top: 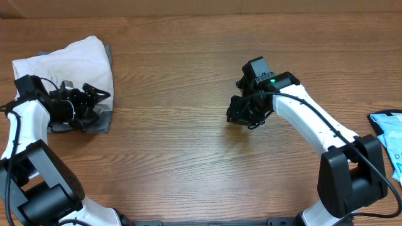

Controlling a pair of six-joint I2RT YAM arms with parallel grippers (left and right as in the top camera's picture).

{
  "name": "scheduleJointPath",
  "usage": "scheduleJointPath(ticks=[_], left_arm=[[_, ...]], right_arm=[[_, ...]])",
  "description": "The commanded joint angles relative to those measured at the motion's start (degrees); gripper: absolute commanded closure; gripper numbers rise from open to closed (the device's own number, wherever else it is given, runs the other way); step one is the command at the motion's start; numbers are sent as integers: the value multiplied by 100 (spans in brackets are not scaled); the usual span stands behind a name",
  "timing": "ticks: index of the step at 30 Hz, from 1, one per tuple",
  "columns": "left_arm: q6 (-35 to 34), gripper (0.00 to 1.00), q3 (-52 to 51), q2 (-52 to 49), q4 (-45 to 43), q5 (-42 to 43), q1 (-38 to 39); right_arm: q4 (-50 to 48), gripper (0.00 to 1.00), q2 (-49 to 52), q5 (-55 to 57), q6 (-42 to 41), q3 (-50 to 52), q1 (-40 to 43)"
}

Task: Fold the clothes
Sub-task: 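Lower the shorts onto the grey garment stack and release with the left gripper, then press and smooth the beige shorts on the stack with the left gripper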

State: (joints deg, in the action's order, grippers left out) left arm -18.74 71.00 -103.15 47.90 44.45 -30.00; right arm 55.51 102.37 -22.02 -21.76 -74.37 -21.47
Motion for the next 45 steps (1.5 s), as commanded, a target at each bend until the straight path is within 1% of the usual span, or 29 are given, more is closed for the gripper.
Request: scheduleJointPath(ticks=[1,2,3,4,5,6,7,8,10,11,12,14,19,23,26,28,31,35,38,40,41,43,45], left_arm=[[468,11,127,535,-96,1565,2],[542,14,129,706,-260,1764,2],[601,21,129,931,-490,1808,4],[664,33,129,1123,-704,1661,4],[721,47,129,1311,-901,1338,4],[765,66,129,1491,-1049,793,4],[761,85,129,1641,-1137,63,4],[761,96,129,1773,-1222,-903,4],[763,96,127,1836,-1370,-2448,11],[765,96,125,1797,-1443,-2977,13],[798,96,116,1698,-1519,-3303,13],[1010,96,105,1412,-1561,-3421,13],[1021,96,103,175,-1484,-3713,0],[999,96,103,-656,-1106,-3587,0],[1001,96,103,-973,-848,-3351,2],[1012,96,111,-933,-813,-3152,-4],[1137,96,197,-566,-706,-2846,-24],[1180,96,455,382,-376,-2675,-31],[1196,96,564,1163,-345,-2730,-31],[1191,96,566,1591,-481,-3045,-33],[1187,96,566,1759,-549,-3401,-33],[1104,96,566,1869,-619,-4057,-33],[966,96,544,1773,-621,-4468,-61]], right_arm=[[-31,73,-120,59,232,-76,-20],[-31,73,-120,61,236,-76,-20],[-37,73,-120,61,234,-76,-20],[-55,73,-120,61,236,-76,-20],[-79,72,-120,61,234,-76,-20],[-109,72,-120,59,234,-76,-20],[-138,72,-120,57,232,-76,-20],[-140,72,-120,57,229,-76,-20],[-127,72,-120,57,232,-76,-20],[-118,72,-120,57,232,-76,-20],[-118,72,-120,57,232,-76,-20],[-118,72,-120,57,229,-76,-20],[-2,72,-120,55,229,-76,-20],[76,73,-120,55,229,-76,-20],[70,73,-120,55,229,-76,-20],[74,73,-120,55,229,-76,-20],[105,73,-120,55,229,-76,-20],[138,73,-120,55,229,-76,-20],[122,73,-120,55,229,-76,-20],[116,73,-120,55,229,-76,-20],[120,73,-120,55,229,-76,-20],[120,73,-120,55,229,-76,-20],[120,73,-120,55,229,-76,-20]])
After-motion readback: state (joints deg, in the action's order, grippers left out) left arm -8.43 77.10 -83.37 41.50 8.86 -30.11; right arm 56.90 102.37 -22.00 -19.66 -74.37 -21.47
